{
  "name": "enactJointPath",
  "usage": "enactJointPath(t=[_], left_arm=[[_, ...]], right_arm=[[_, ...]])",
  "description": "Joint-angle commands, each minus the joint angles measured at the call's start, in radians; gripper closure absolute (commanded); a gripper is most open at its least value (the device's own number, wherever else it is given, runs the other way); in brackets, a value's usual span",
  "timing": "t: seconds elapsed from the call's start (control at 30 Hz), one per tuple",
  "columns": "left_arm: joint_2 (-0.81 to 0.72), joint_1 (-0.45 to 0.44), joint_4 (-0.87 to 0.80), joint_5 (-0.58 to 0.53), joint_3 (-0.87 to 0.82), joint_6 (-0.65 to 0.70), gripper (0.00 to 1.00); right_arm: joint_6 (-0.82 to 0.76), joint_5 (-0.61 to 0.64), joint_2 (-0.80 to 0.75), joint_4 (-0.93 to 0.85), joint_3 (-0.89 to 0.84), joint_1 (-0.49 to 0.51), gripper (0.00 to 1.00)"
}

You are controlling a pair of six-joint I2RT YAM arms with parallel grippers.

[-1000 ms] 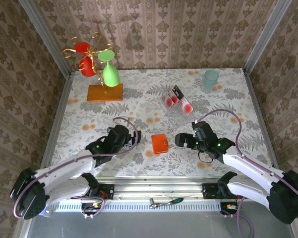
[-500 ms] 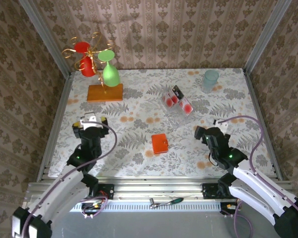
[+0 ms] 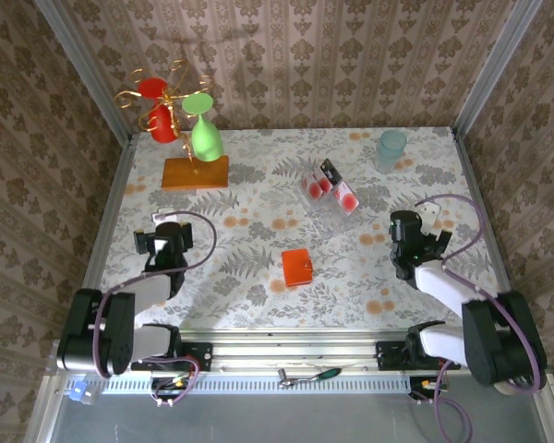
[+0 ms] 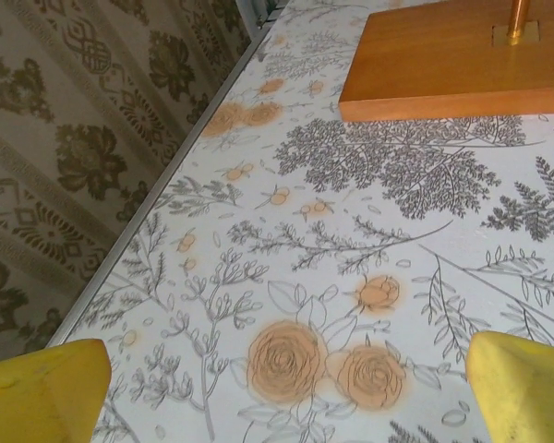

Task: Put the credit cards into the card holder
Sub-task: Reset both arms

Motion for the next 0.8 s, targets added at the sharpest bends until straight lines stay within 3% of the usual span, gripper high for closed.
enactJointPath(t=[0.0,0.17,0.2,0.3,0.37,0.4,0.47,0.57,0.77], left_arm=[[0.069,0.027,0.226,0.077,0.040,0.073,0.00],[0.135,0.057,0.141,0.237,0.119,0.065,0.00],[0.171,0.063,0.221,0.279,0.093,0.068,0.00],[0.318,0.058,0.597,0.298,-0.015,0.102,0.00],[0.275,0.054,0.476,0.325,0.013,0.087,0.00],[0.288,0.061,0.462,0.353,0.031,0.106,0.00],[0.276,0.083,0.357,0.375,0.075,0.077,0.00],[0.274,0.138,0.284,0.449,0.110,0.036,0.00],[0.277,0.141,0.288,0.452,0.111,0.037,0.00]], right_arm=[[-0.128,-0.081,0.068,0.287,0.006,-0.007,0.00],[-0.246,-0.277,0.180,0.581,-0.046,-0.028,0.00],[-0.260,-0.301,0.225,0.695,-0.078,-0.037,0.00],[-0.265,-0.394,0.222,0.648,-0.069,-0.050,0.00],[-0.254,-0.481,0.272,0.692,-0.082,-0.082,0.00],[-0.269,-0.482,0.325,0.816,-0.096,-0.086,0.00],[-0.235,-0.494,0.268,0.609,-0.043,-0.100,0.00],[-0.217,-0.528,0.284,0.579,-0.013,-0.128,0.00],[-0.217,-0.526,0.289,0.579,-0.009,-0.128,0.00]])
